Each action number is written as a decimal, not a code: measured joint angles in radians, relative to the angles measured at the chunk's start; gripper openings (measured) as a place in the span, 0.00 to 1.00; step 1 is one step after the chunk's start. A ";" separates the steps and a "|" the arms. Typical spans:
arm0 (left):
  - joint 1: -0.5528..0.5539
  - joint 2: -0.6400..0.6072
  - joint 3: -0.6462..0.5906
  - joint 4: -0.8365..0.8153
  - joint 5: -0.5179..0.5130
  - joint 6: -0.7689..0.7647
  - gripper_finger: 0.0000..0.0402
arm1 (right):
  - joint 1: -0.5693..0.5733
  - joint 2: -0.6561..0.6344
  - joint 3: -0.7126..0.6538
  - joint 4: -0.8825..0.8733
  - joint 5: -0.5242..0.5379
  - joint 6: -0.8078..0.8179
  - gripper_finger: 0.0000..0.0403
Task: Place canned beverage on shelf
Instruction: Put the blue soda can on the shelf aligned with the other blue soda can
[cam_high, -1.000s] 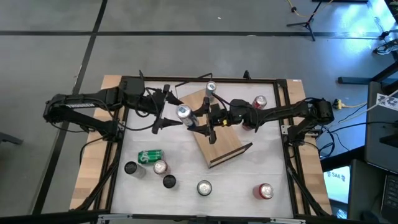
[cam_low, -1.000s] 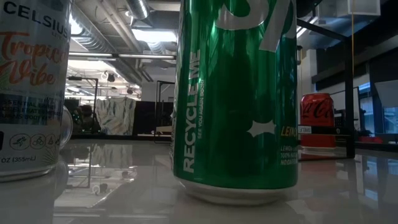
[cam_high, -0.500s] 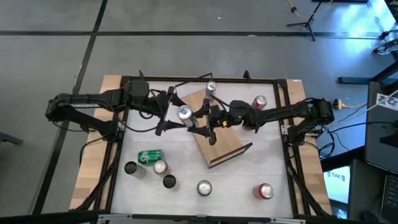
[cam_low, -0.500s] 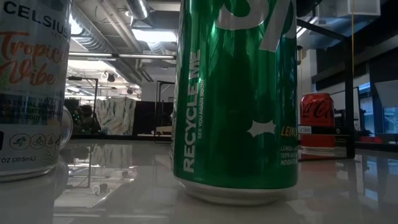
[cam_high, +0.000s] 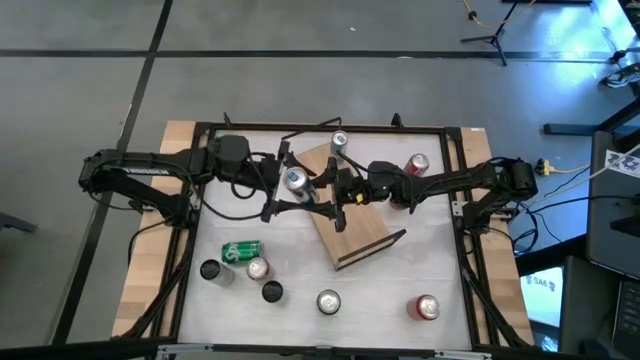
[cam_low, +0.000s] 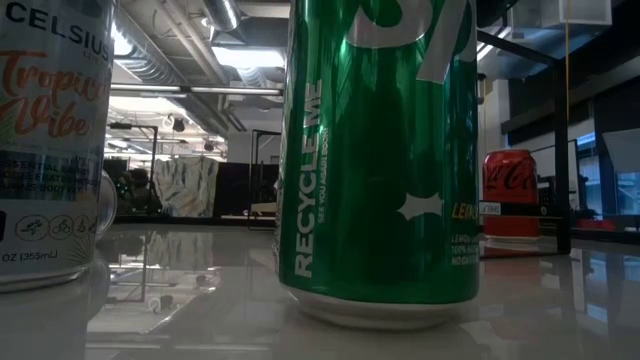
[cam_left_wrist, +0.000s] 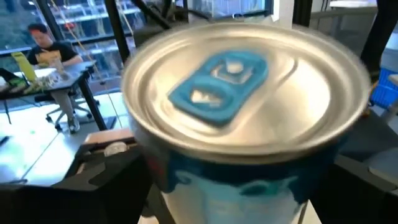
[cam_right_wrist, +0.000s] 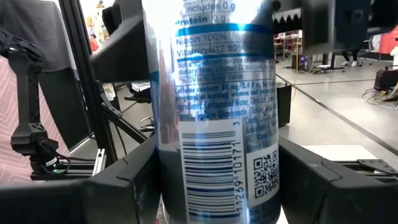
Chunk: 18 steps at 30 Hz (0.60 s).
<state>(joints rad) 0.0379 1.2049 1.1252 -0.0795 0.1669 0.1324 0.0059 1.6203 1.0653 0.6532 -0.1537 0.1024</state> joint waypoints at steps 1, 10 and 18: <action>-0.001 0.001 0.000 -0.001 0.000 -0.006 0.89 | 0.000 0.000 0.000 -0.001 0.000 0.000 0.60; -0.008 -0.001 0.000 0.022 -0.068 -0.026 0.87 | 0.000 0.000 0.000 -0.008 0.002 -0.001 0.60; -0.009 -0.001 0.000 0.016 -0.077 -0.027 0.71 | 0.000 0.000 0.000 -0.008 0.006 -0.002 0.60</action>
<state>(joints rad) 0.0288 1.2041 1.1248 -0.0631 0.0900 0.1059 0.0059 1.6203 1.0653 0.6449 -0.1482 0.1005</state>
